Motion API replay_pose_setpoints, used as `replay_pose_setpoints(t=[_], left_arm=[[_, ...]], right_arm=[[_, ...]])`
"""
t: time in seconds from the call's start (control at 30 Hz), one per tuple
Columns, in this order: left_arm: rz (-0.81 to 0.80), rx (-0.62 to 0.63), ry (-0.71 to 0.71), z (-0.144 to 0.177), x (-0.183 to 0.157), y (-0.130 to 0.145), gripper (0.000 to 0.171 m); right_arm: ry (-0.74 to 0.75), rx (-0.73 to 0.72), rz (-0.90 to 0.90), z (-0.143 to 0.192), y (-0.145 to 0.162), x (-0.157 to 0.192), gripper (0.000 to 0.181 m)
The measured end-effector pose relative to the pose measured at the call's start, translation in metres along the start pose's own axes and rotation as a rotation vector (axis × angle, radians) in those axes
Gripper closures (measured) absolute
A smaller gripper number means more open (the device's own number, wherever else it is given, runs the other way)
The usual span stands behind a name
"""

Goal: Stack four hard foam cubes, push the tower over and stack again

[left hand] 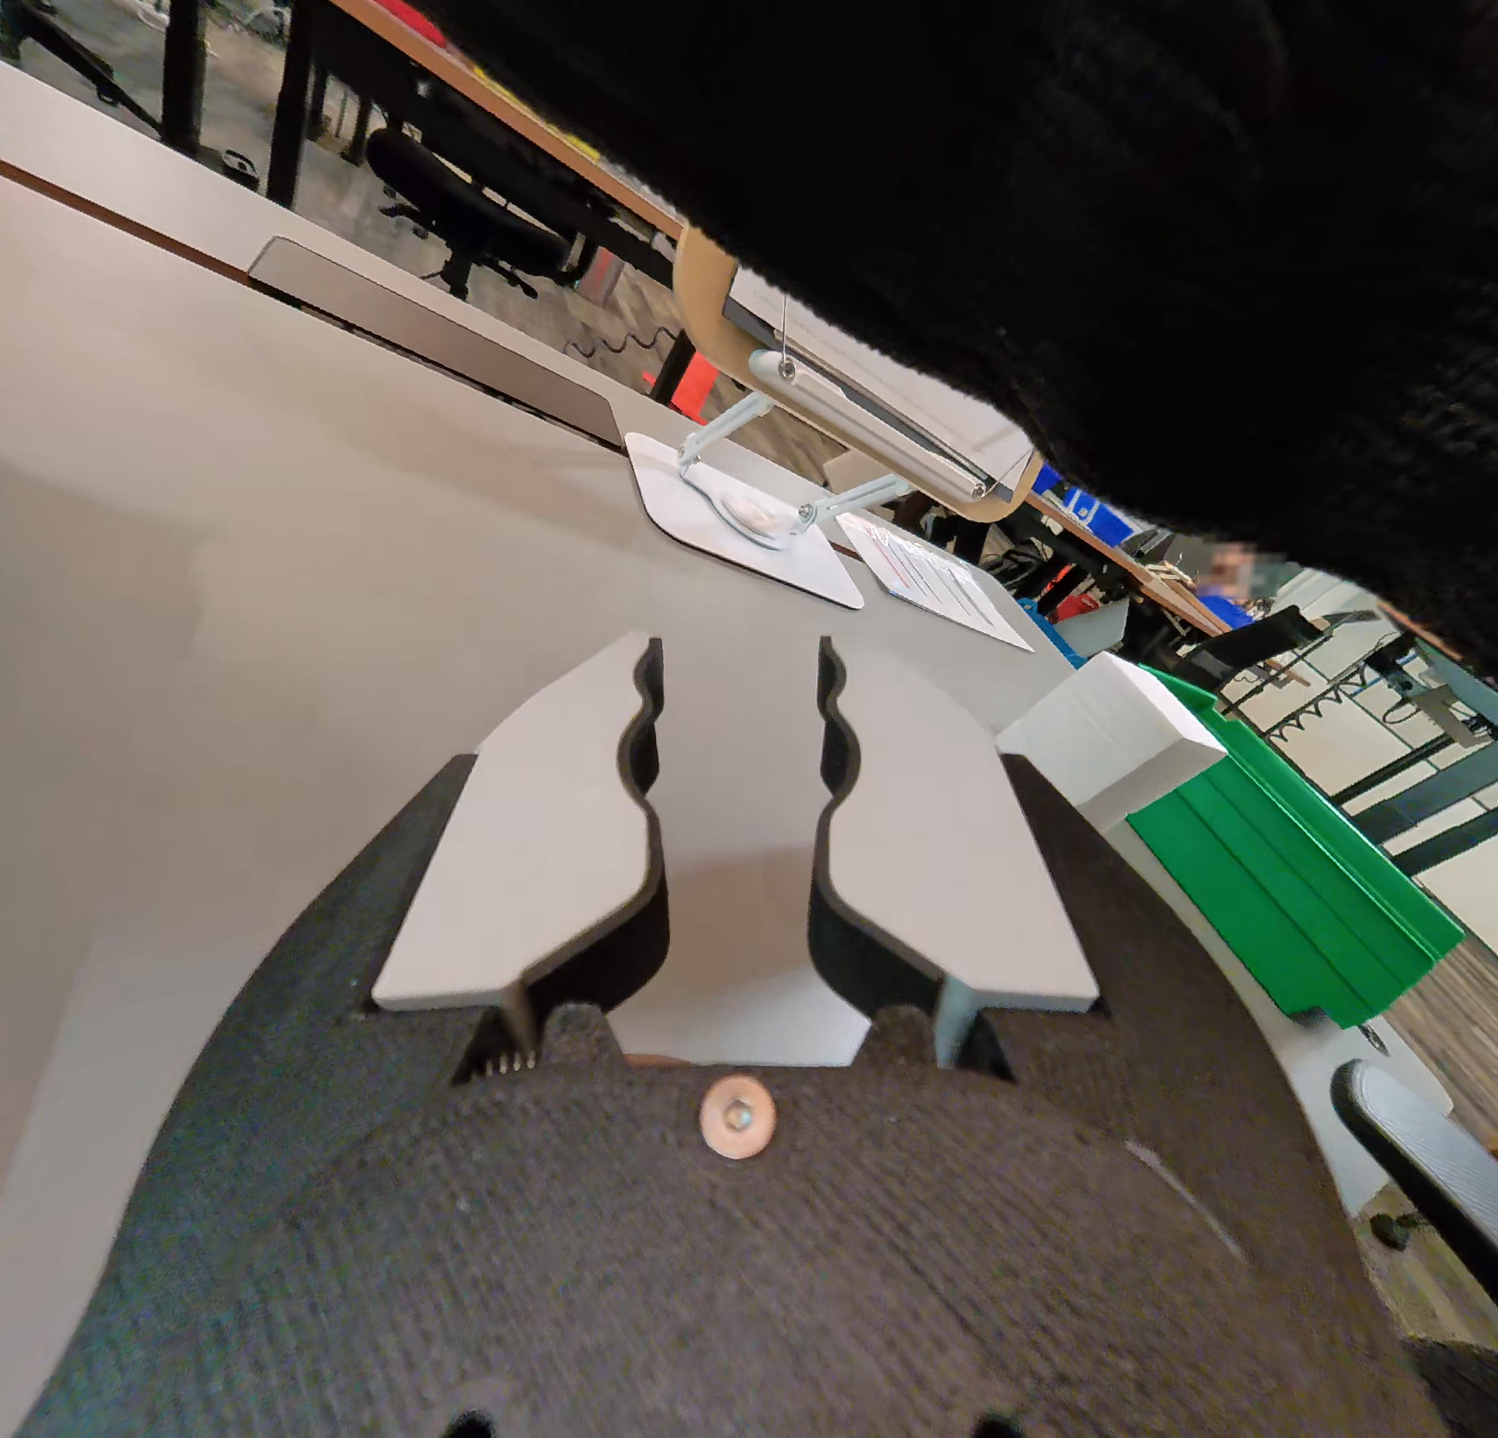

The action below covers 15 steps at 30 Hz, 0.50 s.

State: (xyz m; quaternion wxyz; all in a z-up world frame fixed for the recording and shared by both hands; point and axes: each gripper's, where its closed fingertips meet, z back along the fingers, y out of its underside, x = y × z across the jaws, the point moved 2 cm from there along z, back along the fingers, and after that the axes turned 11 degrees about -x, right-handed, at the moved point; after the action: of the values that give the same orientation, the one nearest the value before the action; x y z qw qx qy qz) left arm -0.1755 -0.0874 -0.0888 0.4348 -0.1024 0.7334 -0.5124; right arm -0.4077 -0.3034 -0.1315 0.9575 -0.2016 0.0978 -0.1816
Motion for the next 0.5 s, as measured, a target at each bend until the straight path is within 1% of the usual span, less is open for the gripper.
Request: replay_pose_setpoints(t=[0.03, 0.1, 0.17, 0.23, 0.27, 0.33, 0.37, 0.4, 0.5], left_arm=[[-0.006, 0.007, 0.002, -0.001, -0.001, 0.002, 0.134], [-0.015, 0.026, 0.012, -0.002, -0.004, 0.006, 0.134], [-0.026, 0.040, 0.020, -0.003, -0.006, 0.009, 0.134], [-0.037, 0.043, 0.023, -0.003, -0.007, 0.010, 0.134], [-0.040, 0.045, 0.024, -0.003, -0.007, 0.010, 0.134], [-0.034, 0.046, 0.024, -0.003, -0.007, 0.010, 0.134], [-0.026, 0.046, 0.025, -0.003, -0.007, 0.010, 0.134], [-0.018, 0.046, 0.027, -0.003, -0.006, 0.010, 0.134], [-0.003, 0.041, 0.026, -0.002, -0.006, 0.008, 0.134]], right_arm=[[0.005, 0.041, -0.017, -0.003, 0.007, -0.004, 0.109], [0.052, 0.082, -0.011, -0.010, 0.020, -0.012, 0.111], [0.044, 0.090, -0.022, -0.014, 0.027, -0.010, 0.111], [0.021, 0.064, -0.029, -0.012, 0.027, -0.005, 0.108], [-0.021, 0.061, -0.047, -0.009, 0.027, 0.000, 0.116], [-0.160, 0.058, -0.141, -0.002, 0.025, 0.019, 0.112], [-0.191, 0.047, -0.159, 0.002, 0.023, 0.023, 0.112], [-0.179, 0.031, -0.145, 0.005, 0.020, 0.022, 0.112], [-0.083, -0.013, -0.081, 0.009, 0.010, 0.006, 0.114]])
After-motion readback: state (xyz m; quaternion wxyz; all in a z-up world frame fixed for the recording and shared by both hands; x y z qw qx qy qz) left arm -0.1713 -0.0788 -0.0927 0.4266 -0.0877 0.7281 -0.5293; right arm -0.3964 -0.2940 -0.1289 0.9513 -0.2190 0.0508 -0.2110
